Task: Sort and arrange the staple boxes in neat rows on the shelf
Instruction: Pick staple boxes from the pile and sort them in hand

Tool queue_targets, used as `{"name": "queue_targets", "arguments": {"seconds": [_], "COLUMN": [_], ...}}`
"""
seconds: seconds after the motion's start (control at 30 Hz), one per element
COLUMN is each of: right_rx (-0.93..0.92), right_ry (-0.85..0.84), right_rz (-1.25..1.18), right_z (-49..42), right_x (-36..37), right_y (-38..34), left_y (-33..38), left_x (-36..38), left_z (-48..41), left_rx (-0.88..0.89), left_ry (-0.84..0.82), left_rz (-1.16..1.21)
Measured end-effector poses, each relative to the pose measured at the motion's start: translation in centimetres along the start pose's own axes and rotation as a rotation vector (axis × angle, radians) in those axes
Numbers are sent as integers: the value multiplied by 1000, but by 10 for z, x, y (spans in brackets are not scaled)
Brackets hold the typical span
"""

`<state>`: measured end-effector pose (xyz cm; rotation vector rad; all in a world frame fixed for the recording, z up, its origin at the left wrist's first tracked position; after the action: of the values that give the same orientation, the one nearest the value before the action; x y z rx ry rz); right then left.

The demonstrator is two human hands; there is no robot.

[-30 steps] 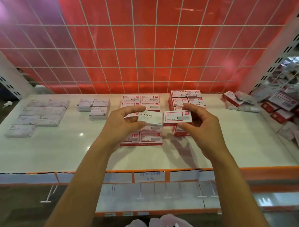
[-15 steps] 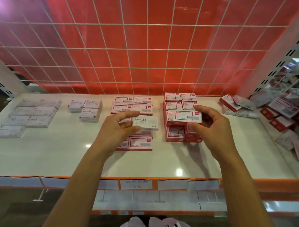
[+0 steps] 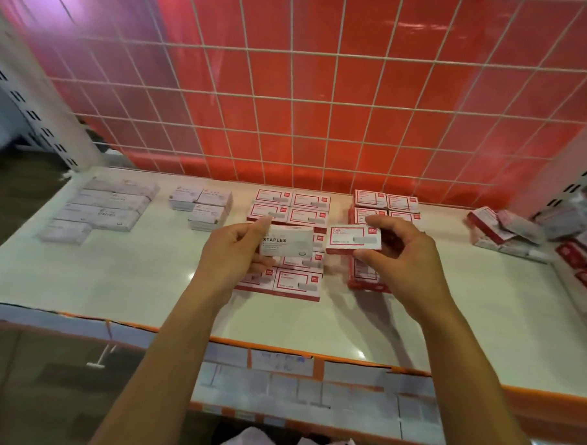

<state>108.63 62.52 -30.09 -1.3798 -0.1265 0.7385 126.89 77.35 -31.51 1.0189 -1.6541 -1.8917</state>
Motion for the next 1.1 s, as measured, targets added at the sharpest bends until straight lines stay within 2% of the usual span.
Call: {"name": "queue_targets", "arguments": {"seconds": [0.33,0.63,1.1], "right_rx": [60,50,33], "right_ry": [73,230,239], "right_rz": [35,278,373], "right_z": [7,4,-11], "right_x": [41,68,88], "right_y": [-4,-10,-14], "left_y": [-10,-27,-28], "left_x": [-40,-76,-79], "left_z": [-17,-28,-45], "left_rx": [-10,-25,-52], "left_ry": [-20,-20,-68], "left_rz": [-46,-141,-126]}}
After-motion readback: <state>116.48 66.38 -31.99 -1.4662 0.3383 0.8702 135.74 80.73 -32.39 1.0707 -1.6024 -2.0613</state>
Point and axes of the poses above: each hand's wrist, its own z-axis away from the middle knuckle, its own x-axis out of the palm, y = z × x, the point moved 5 cm from there along -z, towards the middle knuckle, and after that the axes turned 11 degrees about x, right-handed, at the moved point
